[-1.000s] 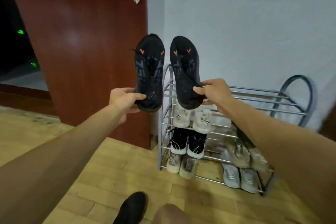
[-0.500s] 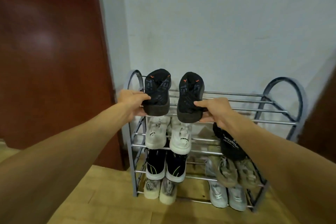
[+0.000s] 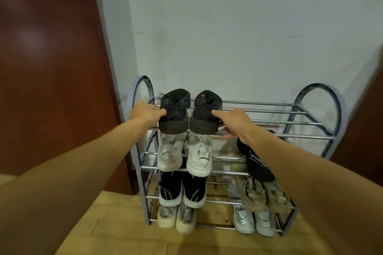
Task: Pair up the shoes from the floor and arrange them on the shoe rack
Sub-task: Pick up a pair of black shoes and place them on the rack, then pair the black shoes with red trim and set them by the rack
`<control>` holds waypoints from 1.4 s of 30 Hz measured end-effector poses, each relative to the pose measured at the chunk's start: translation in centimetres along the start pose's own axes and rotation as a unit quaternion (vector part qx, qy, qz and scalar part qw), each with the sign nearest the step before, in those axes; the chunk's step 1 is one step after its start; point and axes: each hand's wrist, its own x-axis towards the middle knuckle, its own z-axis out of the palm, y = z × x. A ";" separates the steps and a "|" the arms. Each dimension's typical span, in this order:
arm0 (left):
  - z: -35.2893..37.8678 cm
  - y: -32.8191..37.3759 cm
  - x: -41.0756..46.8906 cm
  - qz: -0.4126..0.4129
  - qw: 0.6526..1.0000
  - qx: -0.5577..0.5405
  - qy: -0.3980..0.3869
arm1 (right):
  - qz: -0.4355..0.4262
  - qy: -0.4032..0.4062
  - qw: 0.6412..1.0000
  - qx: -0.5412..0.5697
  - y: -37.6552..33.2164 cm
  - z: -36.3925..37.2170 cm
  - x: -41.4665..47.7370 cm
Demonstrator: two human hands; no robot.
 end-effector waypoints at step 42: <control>-12.0 -44.9 -23.7 -0.313 0.919 0.169 -0.172 | 0.007 -0.424 0.794 -0.436 20.2 31.8 -24.0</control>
